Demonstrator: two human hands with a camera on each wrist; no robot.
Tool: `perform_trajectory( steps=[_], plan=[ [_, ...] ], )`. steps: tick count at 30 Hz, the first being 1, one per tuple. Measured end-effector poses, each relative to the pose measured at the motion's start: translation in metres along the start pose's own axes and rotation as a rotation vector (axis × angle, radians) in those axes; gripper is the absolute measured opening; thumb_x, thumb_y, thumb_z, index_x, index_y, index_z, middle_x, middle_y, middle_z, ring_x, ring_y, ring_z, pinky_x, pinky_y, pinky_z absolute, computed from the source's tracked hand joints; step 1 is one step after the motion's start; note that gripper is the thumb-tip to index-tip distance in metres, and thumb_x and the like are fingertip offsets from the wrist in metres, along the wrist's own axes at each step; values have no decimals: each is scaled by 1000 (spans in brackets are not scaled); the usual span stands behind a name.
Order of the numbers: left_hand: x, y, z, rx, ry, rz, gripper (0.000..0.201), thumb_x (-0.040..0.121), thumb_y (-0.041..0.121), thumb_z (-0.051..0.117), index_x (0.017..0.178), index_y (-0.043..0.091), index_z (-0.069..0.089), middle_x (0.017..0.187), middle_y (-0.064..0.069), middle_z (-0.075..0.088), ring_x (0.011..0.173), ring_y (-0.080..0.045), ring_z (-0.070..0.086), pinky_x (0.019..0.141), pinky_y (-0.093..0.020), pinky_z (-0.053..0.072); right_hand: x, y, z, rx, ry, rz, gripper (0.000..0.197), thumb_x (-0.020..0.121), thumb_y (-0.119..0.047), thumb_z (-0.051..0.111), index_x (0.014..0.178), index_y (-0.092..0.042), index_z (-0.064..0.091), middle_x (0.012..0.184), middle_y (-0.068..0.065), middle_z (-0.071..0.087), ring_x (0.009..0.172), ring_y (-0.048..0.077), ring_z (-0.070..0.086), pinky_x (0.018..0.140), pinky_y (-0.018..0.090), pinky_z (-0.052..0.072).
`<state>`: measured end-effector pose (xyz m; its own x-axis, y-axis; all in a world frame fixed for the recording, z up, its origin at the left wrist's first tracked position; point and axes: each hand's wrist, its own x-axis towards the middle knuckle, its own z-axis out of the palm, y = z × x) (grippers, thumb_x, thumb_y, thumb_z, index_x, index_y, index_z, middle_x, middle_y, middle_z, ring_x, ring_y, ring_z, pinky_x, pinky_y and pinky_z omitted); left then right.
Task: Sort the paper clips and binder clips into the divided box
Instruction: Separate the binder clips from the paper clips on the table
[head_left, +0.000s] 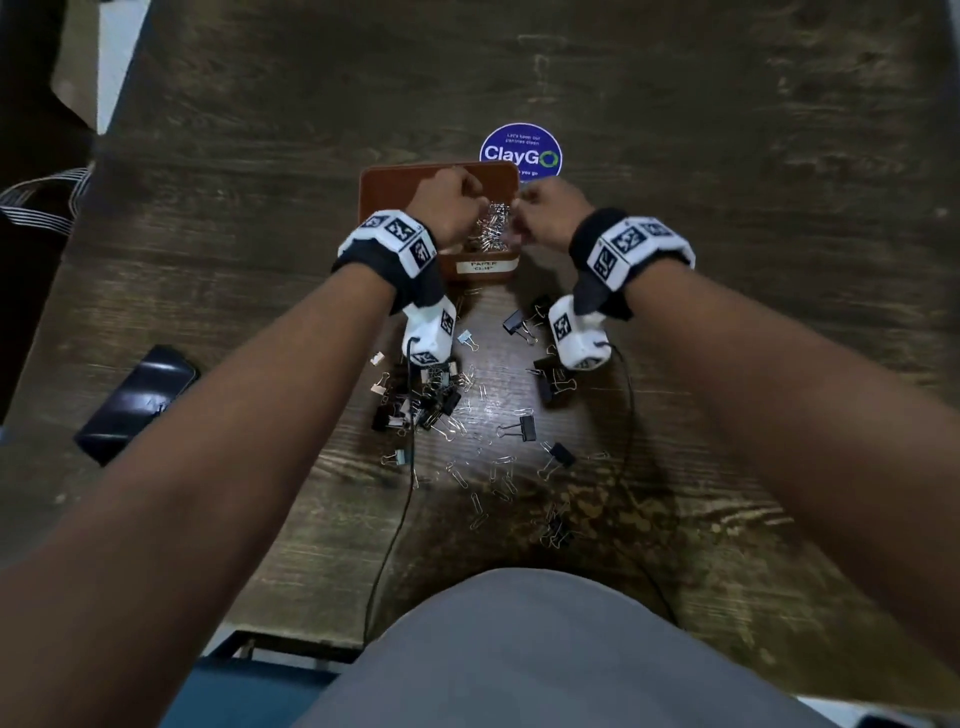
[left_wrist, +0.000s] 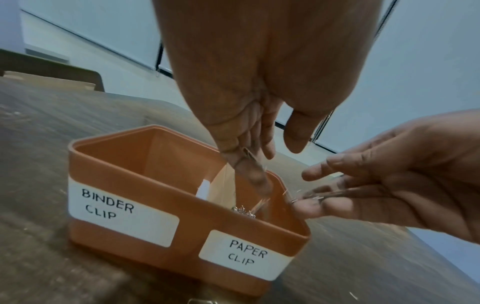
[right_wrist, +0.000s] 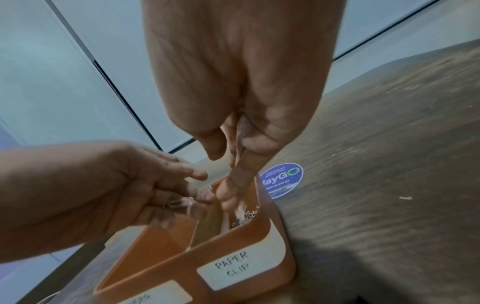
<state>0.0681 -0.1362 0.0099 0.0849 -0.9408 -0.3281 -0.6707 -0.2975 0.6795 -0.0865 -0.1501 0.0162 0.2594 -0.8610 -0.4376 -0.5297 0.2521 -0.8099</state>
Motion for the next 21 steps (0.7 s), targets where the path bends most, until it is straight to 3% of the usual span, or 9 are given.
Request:
perform_trajectory(
  steps=[3,6,9,11,13,17,21],
  plan=[
    [2,-6,0,-95,-29,-64,31,94,21,56,123,11,58,118,-12,65,107,-27,65,96,-42,52,7,5,-10,-66,17,6,19,90,2,49,88,-9,65,84,7,66,83,22,67,84,38,57],
    [-7,-10,4,-166,7,-74,27,94,25,56,119,15,60,114,-13,67,106,-31,65,93,-46,54,6,29,-23,8,127,47,26,85,4,52,78,-19,63,88,13,70,86,29,70,85,41,57],
    [-32,-11,11,-98,75,32,19,96,23,57,113,17,61,103,-4,68,90,-20,68,81,-33,57,-21,65,-30,1,153,87,24,87,4,53,82,-16,63,91,13,71,80,25,72,77,37,59],
    [-54,-15,24,-26,69,102,15,97,20,56,111,16,61,98,1,66,80,-10,65,68,-19,53,-44,92,-32,-168,92,70,17,88,-2,59,89,-17,66,90,2,70,79,17,68,78,29,56],
    [-76,-28,41,77,-37,109,11,97,20,55,107,18,61,94,6,63,79,-4,63,60,-13,47,-66,118,-30,-401,16,53,12,89,-7,61,97,-13,68,92,-1,66,83,13,62,81,23,48],
    [-110,-64,79,382,-294,181,17,97,23,53,105,14,65,97,-1,68,81,-13,66,67,-20,53,-95,161,-16,-648,-67,66,13,90,-8,59,97,-15,66,97,4,65,85,16,60,78,25,49],
    [-131,-85,104,670,-269,228,26,96,35,54,99,12,67,93,-2,65,77,-16,60,63,-24,46,-107,168,-1,-744,-81,-48,15,92,-16,58,105,-17,65,100,4,65,85,16,58,75,24,46]
  ],
)
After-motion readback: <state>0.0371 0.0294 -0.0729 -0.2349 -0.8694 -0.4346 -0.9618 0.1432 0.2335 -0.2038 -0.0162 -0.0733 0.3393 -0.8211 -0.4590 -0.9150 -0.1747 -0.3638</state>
